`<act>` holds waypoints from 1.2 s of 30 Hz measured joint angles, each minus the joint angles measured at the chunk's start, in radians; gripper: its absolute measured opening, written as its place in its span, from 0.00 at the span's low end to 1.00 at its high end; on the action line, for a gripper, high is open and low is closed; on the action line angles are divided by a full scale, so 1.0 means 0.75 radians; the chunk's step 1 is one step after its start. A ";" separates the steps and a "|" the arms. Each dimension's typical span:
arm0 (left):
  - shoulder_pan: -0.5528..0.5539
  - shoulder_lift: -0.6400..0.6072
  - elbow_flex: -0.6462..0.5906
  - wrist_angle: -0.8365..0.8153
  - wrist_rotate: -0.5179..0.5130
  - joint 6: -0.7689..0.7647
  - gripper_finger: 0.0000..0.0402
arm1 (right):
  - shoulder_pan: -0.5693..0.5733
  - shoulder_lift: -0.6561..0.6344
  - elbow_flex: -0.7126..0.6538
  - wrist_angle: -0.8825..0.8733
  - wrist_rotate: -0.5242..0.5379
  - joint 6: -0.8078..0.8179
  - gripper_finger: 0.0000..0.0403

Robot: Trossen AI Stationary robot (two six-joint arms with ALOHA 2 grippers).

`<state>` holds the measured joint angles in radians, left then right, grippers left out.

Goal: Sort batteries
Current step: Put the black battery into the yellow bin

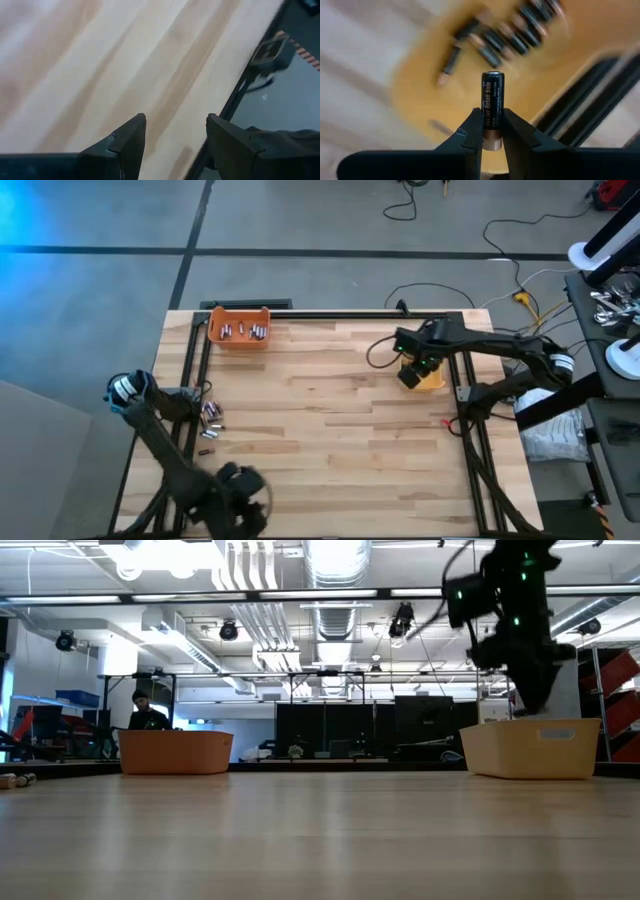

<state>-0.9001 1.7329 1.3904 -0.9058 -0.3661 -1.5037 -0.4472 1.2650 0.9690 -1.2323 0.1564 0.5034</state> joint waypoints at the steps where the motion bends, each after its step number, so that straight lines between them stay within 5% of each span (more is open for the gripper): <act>1: 0.038 0.000 0.027 0.000 -0.002 0.090 0.47 | -0.037 -0.011 -0.043 0.035 0.000 0.030 0.11; 5: 0.160 0.006 0.127 -0.039 0.026 0.407 0.47 | -0.164 -0.007 -0.172 0.213 -0.061 0.108 0.11; 9: 0.203 0.031 0.181 -0.096 0.042 0.494 0.47 | -0.257 0.050 -0.231 0.356 -0.067 0.137 0.12; 17: 0.174 0.057 0.195 -0.095 0.048 0.346 0.47 | -0.365 0.206 -0.231 0.486 -0.032 0.105 0.12; 23: 0.118 0.056 0.195 -0.096 0.052 0.205 0.47 | -0.397 0.259 -0.225 0.484 -0.056 0.091 0.26; 30: 0.097 0.044 0.196 -0.130 0.118 0.162 0.47 | -0.397 0.080 -0.231 0.465 -0.017 0.025 0.43; 36: 0.088 0.044 0.172 -0.317 0.354 0.027 0.47 | -0.299 -0.219 -0.231 0.457 -0.020 0.083 0.53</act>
<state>-0.8342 1.7657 1.5193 -1.1438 -0.1008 -1.4836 -0.6718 1.1007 0.7954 -0.8898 0.1417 0.5655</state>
